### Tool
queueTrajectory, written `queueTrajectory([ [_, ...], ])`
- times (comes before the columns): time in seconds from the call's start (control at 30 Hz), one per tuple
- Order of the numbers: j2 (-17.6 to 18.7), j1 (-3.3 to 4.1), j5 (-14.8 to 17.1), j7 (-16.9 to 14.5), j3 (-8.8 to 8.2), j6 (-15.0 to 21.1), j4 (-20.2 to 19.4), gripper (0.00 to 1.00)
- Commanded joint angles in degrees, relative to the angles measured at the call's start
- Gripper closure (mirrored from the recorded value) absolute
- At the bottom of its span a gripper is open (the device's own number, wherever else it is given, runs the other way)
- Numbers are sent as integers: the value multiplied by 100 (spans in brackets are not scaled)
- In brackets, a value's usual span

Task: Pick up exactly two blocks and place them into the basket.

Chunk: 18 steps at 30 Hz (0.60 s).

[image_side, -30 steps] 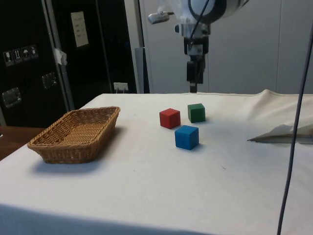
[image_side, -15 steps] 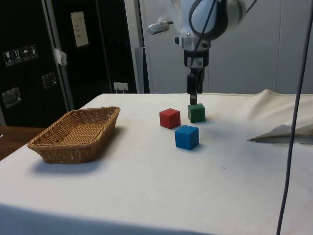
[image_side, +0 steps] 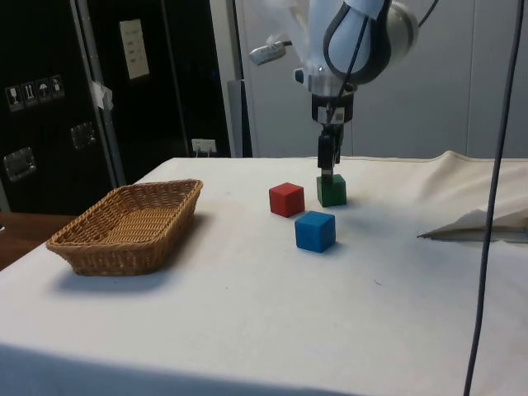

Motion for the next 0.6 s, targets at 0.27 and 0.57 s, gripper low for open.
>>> queueTrajectory([
  [0.27,178,-86,109,-223,80,-29,189,0],
  [0.57,544,-132,103,-361,97,6,435,0],
])
